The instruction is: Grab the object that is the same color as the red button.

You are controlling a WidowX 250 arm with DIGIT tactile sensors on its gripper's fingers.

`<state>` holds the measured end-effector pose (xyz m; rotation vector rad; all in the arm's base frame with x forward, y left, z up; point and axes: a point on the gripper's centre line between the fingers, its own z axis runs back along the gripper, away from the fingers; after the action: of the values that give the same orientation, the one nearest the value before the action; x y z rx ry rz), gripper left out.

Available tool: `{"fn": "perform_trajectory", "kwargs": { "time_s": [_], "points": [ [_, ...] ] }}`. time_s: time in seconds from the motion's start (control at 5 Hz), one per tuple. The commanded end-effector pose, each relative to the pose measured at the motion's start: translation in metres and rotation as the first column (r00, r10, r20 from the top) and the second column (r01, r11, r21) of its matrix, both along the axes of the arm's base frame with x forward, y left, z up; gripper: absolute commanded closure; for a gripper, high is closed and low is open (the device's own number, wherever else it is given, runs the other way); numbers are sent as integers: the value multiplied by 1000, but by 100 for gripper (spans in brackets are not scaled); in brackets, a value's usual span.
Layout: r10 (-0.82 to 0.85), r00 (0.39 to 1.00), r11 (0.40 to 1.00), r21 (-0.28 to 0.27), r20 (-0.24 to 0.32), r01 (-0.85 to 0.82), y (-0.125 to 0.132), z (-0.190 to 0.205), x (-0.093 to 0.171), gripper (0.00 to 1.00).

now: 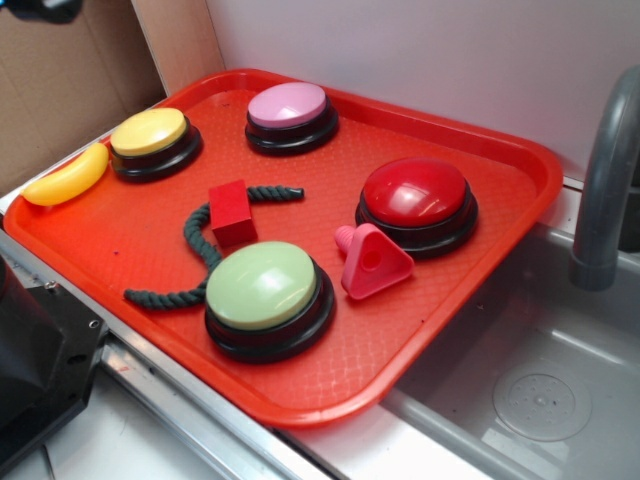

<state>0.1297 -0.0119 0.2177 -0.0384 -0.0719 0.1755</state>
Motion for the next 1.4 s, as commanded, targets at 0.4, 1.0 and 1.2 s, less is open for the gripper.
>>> {"fn": "perform_trajectory", "kwargs": {
  "time_s": [0.4, 1.0, 1.2],
  "points": [
    [649, 759, 761, -41, 44, -648, 11, -96, 59, 0],
    [720, 694, 694, -3, 1, -720, 14, -154, 82, 0],
    [722, 690, 692, 32, -46, -722, 17, -173, 84, 0]
  ]
}}
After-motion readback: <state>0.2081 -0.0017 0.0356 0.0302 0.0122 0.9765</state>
